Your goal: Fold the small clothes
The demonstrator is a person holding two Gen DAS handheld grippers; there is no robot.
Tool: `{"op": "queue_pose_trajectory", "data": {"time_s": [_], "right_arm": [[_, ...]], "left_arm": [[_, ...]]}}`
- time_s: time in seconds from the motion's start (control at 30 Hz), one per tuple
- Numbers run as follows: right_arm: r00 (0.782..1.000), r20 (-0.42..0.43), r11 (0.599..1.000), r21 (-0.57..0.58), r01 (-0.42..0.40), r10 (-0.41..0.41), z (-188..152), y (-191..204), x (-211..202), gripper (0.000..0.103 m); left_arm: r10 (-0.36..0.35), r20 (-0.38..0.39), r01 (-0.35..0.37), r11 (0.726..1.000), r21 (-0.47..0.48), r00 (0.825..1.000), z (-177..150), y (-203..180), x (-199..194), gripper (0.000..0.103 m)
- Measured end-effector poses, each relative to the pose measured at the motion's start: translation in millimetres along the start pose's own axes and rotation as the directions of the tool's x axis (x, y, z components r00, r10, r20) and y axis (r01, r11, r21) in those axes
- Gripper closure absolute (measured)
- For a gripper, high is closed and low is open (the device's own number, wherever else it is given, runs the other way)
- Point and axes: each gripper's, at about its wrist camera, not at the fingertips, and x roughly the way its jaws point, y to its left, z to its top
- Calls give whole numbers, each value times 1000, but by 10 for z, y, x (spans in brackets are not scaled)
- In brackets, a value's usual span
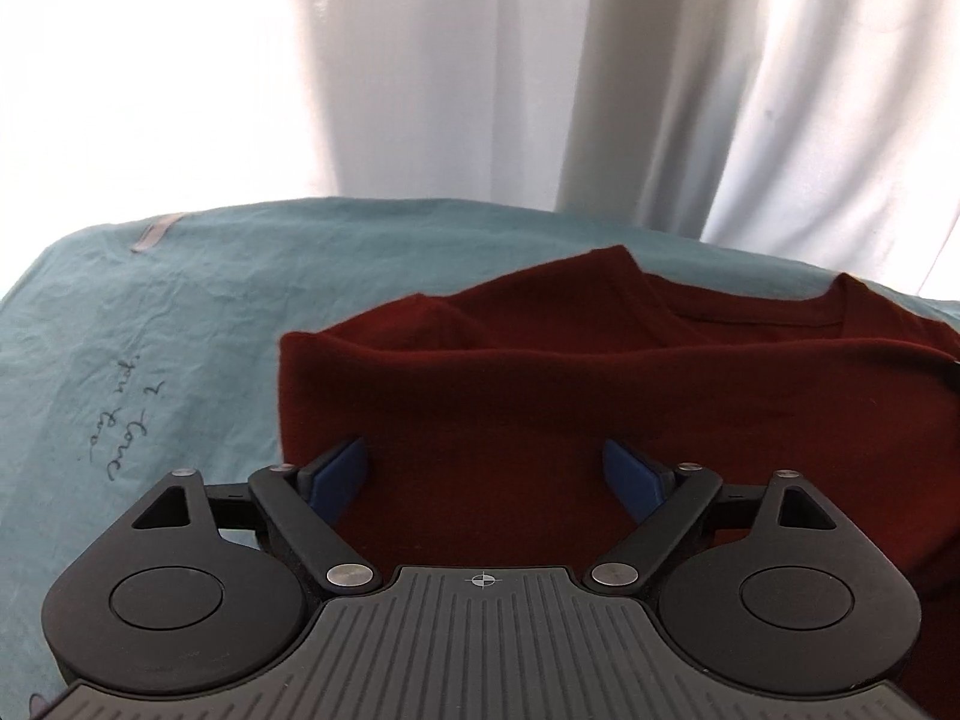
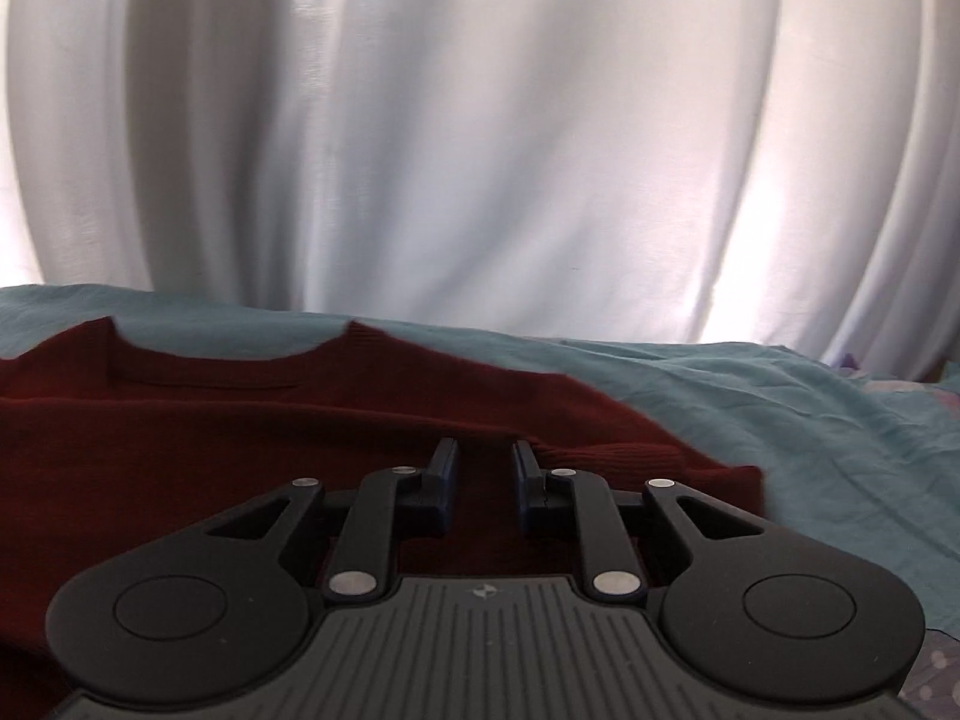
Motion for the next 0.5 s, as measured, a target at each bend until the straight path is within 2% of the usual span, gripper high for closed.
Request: {"op": "queue_pose_trajectory", "data": {"time_s": [0.07, 0.13, 0.2, 0.27, 0.33, 0.43, 0.5], "right_arm": [[999, -33, 996, 82, -18, 21, 37, -122, -149, 87], [996, -18, 986, 145, -85, 88, -14, -184, -361, 85], [992, -38, 985, 133, -112, 118, -133, -185, -503, 84], [991, -97, 993, 84, -82, 90, -285, -185, -507, 83], [994, -64, 994, 63, -84, 88, -381, -225, -536, 79], [991, -99, 993, 79, -85, 93, -311, -214, -531, 78], [988, -129, 994, 83, -78, 89, -264, -216, -580, 72]], "left_arm": [[-4, -19, 3, 999, -52, 1000, 2, 98, -30, 11], [-6, -26, 4, 997, -77, 1000, -24, 169, -124, 15], [-26, -22, 24, 996, -86, 999, -94, 244, -247, 15], [-30, -27, 28, 996, -85, 999, -175, 297, -322, 15], [-16, -64, 11, 997, -77, 998, -250, 332, -313, 15], [3, -91, -14, 993, -114, 996, -333, 427, -366, 14], [-2, -103, -13, 990, -142, 995, -369, 516, -482, 14]]}}
